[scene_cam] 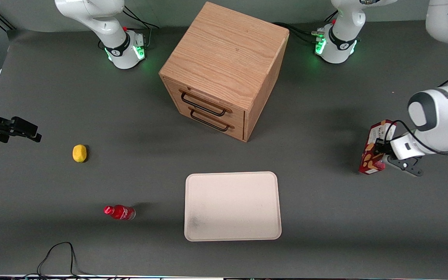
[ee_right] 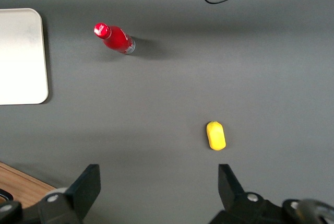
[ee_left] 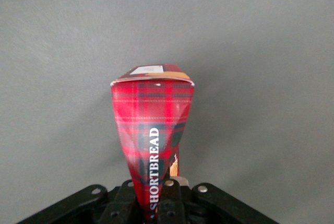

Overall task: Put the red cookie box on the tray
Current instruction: 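Lift the box and carry it over the white tray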

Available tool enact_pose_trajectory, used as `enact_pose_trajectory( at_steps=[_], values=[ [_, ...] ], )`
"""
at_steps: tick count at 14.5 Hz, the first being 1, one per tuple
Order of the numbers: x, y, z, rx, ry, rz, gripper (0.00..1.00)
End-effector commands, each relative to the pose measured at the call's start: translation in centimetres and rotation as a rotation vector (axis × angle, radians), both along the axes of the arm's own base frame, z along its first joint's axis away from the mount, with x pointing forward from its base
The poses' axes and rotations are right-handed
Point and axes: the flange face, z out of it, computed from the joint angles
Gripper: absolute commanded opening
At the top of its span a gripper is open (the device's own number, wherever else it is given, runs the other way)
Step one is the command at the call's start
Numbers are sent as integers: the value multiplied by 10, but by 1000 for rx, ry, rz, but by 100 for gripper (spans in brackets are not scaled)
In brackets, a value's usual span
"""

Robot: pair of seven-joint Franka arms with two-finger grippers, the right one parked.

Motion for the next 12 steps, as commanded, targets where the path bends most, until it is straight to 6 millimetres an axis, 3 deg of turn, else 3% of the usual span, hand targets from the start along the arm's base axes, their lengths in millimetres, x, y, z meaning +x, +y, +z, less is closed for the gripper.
enact_pose_trajectory(
  at_steps=[1,4,6,7,9,12],
  values=[
    [20,-6,88,-12,27,37,0],
    [35,-13,178,-12,50,68,0],
    [36,-23,228,25,45,49,0],
    [36,-26,244,39,38,41,0],
    [39,-36,260,43,17,38,0],
    [53,-82,262,52,7,88,0]
  ],
)
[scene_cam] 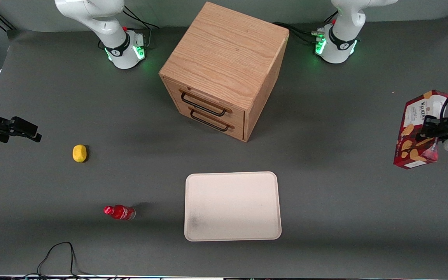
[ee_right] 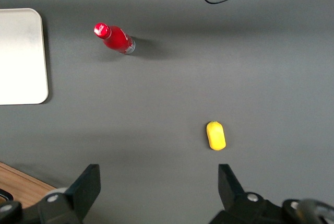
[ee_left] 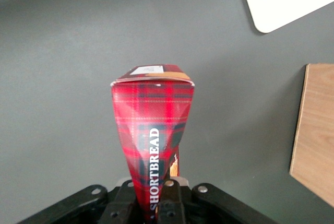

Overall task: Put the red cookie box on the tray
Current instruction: 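Lift the box and carry it over the white tray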

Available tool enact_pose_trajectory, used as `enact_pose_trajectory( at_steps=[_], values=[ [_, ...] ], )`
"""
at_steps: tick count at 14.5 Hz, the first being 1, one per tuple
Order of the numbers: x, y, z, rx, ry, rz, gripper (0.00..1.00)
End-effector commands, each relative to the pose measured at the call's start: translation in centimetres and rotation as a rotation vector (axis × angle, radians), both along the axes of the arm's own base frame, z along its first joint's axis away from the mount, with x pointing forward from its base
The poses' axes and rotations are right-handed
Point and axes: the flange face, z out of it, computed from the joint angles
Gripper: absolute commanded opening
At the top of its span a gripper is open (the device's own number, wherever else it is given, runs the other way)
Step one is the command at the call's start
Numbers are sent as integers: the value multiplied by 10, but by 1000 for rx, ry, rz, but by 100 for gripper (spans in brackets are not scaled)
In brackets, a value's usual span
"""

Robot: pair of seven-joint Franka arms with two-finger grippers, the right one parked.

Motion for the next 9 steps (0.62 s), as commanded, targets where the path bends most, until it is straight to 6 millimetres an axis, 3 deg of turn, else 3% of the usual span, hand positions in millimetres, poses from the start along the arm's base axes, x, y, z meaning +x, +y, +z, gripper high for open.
enact_pose_trajectory(
  at_steps=[1,3,6,7,9],
  values=[
    [24,-56,3,30,-5,56,0],
    [48,-107,-3,38,-22,125,0],
    [78,-204,-40,14,-57,291,0],
    [88,-226,-55,-17,-79,348,0],
    [104,-253,-82,-72,-128,428,0]
  ],
)
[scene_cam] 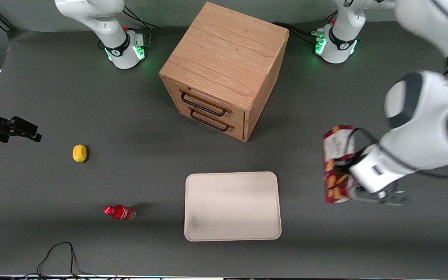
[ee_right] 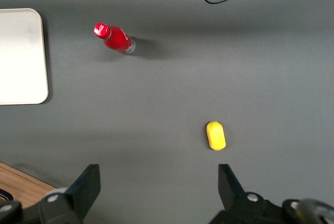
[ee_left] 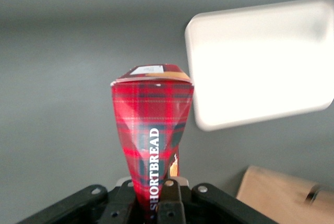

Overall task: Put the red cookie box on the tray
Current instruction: 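Lift the box and carry it over the white tray, then lower the box onto the tray and open the left gripper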

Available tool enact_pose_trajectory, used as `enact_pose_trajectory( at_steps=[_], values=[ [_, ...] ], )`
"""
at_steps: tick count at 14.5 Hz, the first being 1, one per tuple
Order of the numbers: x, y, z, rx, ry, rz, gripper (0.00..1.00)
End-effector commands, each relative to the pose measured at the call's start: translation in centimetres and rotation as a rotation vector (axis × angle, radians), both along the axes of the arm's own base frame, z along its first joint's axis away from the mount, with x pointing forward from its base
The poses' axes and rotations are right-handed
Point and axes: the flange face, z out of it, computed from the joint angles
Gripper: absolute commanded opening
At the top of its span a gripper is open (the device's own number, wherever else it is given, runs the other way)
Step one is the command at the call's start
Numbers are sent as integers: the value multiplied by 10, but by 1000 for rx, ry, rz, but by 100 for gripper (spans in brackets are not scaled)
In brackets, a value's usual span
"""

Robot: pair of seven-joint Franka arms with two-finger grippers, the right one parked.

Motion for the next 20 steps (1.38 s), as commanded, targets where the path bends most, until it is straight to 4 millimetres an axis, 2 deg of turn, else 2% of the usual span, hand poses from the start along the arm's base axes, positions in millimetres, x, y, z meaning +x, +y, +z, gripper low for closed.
enact_pose_trajectory(
  at_steps=[1,3,5,7,9,12,13,17,20],
  values=[
    [27,-28,-30,-50,-65,102,0],
    [34,-48,-62,-62,-79,150,0],
    [37,-78,-95,-65,-96,173,0],
    [43,-86,-119,-72,-107,188,0],
    [39,-105,-140,-71,-110,170,0],
    [35,-119,-179,-50,-93,141,0],
    [31,-125,-187,-40,-86,130,0],
    [33,-128,-213,-39,-103,119,0],
    [34,-127,-220,-16,-116,108,0]
  ],
)
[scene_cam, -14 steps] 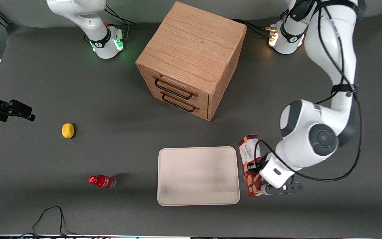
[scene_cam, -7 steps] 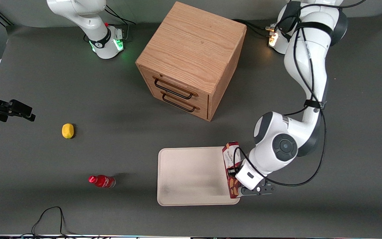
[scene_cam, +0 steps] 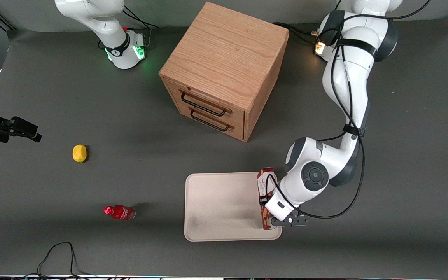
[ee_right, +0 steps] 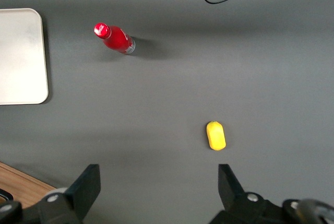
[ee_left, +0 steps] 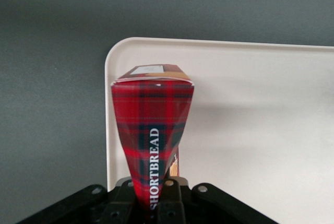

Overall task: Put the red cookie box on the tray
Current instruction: 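Lower the box onto the tray and open the left gripper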

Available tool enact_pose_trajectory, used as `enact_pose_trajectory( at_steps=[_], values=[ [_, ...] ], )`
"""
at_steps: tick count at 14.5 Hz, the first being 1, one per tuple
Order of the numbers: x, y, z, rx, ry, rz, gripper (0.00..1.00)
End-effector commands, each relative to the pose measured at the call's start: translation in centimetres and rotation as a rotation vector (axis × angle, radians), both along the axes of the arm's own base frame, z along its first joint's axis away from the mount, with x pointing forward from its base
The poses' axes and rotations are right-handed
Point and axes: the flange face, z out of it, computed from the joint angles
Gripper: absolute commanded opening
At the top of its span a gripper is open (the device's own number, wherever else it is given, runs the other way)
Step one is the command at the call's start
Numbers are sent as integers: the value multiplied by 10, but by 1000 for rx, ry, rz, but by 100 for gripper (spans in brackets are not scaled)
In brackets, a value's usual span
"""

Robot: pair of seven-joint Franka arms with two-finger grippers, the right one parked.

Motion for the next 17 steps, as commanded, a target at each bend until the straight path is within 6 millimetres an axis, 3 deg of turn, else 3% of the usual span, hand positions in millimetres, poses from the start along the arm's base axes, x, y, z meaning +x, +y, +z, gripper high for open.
enact_pose_trajectory(
  at_steps=[1,5,6,8,9,14,17],
  values=[
    [5,-4,3,19,-50,-5,0],
    [5,-6,-5,13,-61,-4,0],
    [6,-5,-6,14,-59,-3,6],
    [6,-5,-6,10,-66,-3,83],
    [6,-5,-6,8,-69,-2,100],
    [5,-4,-6,15,-62,-3,100],
    [5,0,13,28,-53,-8,100]
  ],
)
